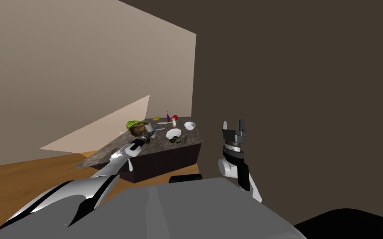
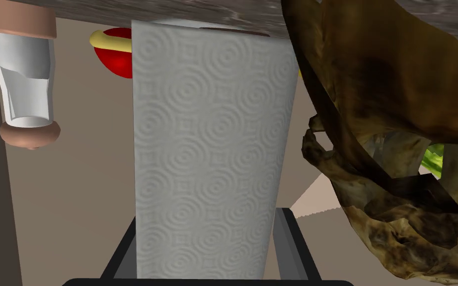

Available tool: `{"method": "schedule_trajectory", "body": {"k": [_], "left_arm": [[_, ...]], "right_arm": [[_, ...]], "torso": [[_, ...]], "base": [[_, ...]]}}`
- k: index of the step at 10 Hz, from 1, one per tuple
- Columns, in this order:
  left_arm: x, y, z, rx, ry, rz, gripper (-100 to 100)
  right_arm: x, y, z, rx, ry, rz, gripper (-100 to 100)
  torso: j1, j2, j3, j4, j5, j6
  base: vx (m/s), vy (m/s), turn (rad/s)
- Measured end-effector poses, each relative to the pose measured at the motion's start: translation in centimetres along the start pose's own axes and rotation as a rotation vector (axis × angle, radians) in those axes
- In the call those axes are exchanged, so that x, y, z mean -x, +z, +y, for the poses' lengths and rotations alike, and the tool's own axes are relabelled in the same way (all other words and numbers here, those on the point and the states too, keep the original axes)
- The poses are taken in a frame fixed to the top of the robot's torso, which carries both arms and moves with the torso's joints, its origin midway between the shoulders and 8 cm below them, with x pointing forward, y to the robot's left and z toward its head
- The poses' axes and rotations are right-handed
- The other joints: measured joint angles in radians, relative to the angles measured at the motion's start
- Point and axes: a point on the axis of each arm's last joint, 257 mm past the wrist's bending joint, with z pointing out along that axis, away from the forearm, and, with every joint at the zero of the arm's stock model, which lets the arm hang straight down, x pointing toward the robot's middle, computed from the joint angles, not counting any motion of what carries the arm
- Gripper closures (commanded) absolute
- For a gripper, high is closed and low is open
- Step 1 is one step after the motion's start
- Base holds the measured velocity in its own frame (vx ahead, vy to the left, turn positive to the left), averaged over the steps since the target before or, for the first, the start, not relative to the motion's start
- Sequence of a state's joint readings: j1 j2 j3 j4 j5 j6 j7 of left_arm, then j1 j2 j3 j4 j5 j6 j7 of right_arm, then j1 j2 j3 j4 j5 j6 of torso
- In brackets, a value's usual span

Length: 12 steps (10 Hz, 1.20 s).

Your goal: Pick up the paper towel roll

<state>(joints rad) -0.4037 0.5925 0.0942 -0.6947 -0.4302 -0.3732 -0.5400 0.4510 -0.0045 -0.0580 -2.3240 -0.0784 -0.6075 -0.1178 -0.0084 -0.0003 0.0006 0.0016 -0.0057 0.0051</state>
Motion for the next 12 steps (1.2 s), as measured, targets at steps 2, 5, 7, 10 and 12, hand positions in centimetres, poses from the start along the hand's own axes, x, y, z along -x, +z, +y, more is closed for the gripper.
{"method": "schedule_trajectory", "body": {"k": [2, 5, 7, 10, 12], "left_arm": [[-1.1, -1.2, 0.7, 0.027, -0.010, 0.012, 100], [-2.0, -2.2, 1.4, 0.055, -0.016, 0.016, 100], [-2.0, -2.8, 1.1, 0.048, -0.012, 0.012, 100], [-2.8, -4.0, 1.7, 0.071, -0.019, 0.018, 100], [-2.2, -4.2, 1.3, 0.066, -0.016, 0.007, 100]], "right_arm": [[0.0, 0.0, 0.0, 0.000, 0.000, 0.000, 0], [0.0, 0.0, 0.0, 0.000, 0.000, 0.000, 0], [0.0, 0.0, 0.0, 0.000, 0.000, 0.000, 0], [0.0, 0.0, 0.0, 0.000, 0.000, 0.000, 0], [0.0, 0.0, 0.0, 0.000, 0.000, 0.000, 0]], "torso": [[0.000, 0.001, 0.000, 0.000, 0.000, 0.001], [0.000, -0.002, -0.004, -0.005, 0.005, 0.002], [-0.001, -0.001, -0.004, -0.007, 0.005, 0.001], [0.002, -0.003, -0.006, -0.009, 0.007, 0.001], [0.000, -0.003, -0.006, -0.009, 0.007, 0.001]], "base": [[0.003, 0.028, -0.045], [0.011, 0.032, -0.088], [-0.006, -0.004, 0.017], [0.006, 0.033, -0.094], [0.001, 0.014, -0.079]]}}
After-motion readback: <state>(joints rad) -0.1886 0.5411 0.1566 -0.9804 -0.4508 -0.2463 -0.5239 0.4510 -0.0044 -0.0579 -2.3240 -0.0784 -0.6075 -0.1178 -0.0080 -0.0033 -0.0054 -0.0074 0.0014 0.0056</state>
